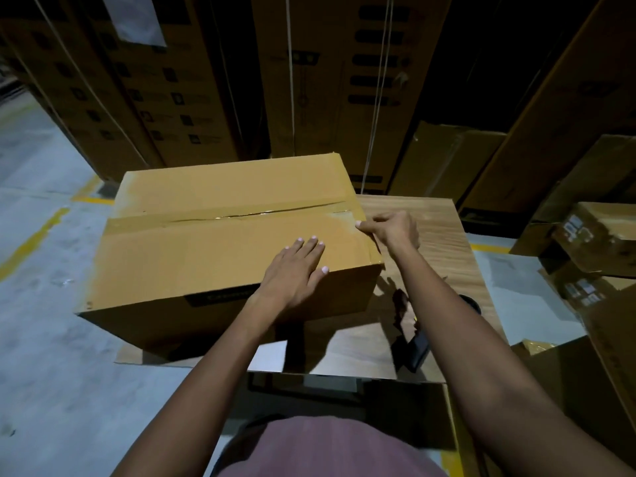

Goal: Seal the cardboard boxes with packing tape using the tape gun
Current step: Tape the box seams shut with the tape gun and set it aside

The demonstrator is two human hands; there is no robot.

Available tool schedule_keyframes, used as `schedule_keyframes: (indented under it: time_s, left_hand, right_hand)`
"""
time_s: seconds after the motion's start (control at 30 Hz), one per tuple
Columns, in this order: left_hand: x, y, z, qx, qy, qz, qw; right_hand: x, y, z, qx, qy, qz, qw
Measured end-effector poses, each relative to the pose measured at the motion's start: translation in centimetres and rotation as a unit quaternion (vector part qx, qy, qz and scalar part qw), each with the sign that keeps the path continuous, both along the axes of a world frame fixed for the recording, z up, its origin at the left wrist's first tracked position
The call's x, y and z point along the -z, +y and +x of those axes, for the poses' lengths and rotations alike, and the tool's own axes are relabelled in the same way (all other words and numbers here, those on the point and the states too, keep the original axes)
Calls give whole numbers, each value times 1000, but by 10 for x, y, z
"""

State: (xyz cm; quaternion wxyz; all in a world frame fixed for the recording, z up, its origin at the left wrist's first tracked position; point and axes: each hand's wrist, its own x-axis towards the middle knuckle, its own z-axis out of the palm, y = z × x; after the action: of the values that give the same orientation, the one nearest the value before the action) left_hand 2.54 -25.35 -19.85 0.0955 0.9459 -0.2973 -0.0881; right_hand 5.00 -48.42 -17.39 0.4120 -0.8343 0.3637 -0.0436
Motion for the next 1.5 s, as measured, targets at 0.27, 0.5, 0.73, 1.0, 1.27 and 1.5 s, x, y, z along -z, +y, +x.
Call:
schedule_keyframes:
  time_s: [0.27, 0.5, 0.73, 1.0, 1.27, 1.5]
  left_hand:
    - [-3, 68, 32, 62, 54, -139, 987]
    - [5, 192, 81, -106, -51, -27, 993]
    - [7, 224, 88, -63, -33, -33, 997]
    - [6, 237, 84, 4, -51, -77, 996]
    - [13, 212, 62, -92, -63, -199, 974]
    - [8, 127, 7, -147, -53, -145, 977]
  right_hand:
    - [9, 107, -6, -114, 72, -262, 956]
    - [36, 221, -70, -299, 75, -296, 904]
    - [47, 183, -55, -291, 25, -301, 908]
    - [48, 112, -23, -219, 42, -228, 948]
    - [28, 250, -70, -221, 2, 48, 974]
    - [61, 205, -81, -186, -129, 8, 974]
